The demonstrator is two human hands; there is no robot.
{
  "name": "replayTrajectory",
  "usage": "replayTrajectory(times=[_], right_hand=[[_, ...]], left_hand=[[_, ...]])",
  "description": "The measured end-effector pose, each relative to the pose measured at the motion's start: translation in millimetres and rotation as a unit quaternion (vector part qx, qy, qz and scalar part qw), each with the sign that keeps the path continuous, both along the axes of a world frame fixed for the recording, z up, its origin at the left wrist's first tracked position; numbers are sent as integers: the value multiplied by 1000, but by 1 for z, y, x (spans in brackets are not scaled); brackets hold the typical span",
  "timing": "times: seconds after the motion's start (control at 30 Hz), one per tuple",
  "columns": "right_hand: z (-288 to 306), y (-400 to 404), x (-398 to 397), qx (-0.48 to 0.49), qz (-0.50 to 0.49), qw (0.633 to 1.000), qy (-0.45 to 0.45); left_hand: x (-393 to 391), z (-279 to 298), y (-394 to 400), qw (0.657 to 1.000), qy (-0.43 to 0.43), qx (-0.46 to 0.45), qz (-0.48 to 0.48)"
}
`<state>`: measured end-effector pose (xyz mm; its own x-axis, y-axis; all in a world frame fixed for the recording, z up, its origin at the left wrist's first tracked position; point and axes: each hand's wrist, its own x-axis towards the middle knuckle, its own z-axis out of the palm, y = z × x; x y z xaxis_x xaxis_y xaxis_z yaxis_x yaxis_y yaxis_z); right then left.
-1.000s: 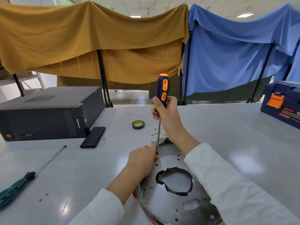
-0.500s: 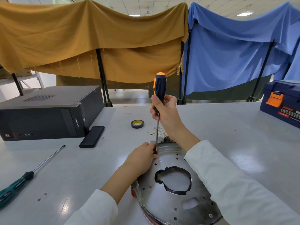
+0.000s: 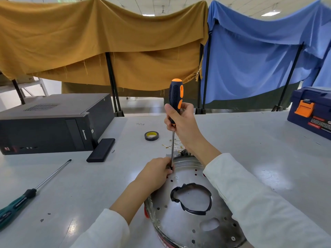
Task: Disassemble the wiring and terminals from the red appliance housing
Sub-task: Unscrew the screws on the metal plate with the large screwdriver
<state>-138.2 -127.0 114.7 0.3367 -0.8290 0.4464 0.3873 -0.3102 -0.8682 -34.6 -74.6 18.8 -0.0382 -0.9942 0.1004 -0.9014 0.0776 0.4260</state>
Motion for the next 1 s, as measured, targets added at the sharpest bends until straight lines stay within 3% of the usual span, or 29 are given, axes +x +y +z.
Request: replayTrajectory(times=[0.17,0.43,0.6,0.87,1.0], right_hand=[[1,4,1,-19,12,1000,12],[0,0,5,63,48,996,-49],[-4,1,7,12,2,1000,7],[-4,5,7,-1,5,1000,-6],[-4,7,5,10,13,1000,-23]], left_hand=[[0,0,0,1000,-12,12,1],[-1,0,1,1000,-17,26,5],[-1,-1,0,1000,-19,16,3],[-2,0,0,1000,-11,15,6],[-4,1,0,999,-48,10,16]])
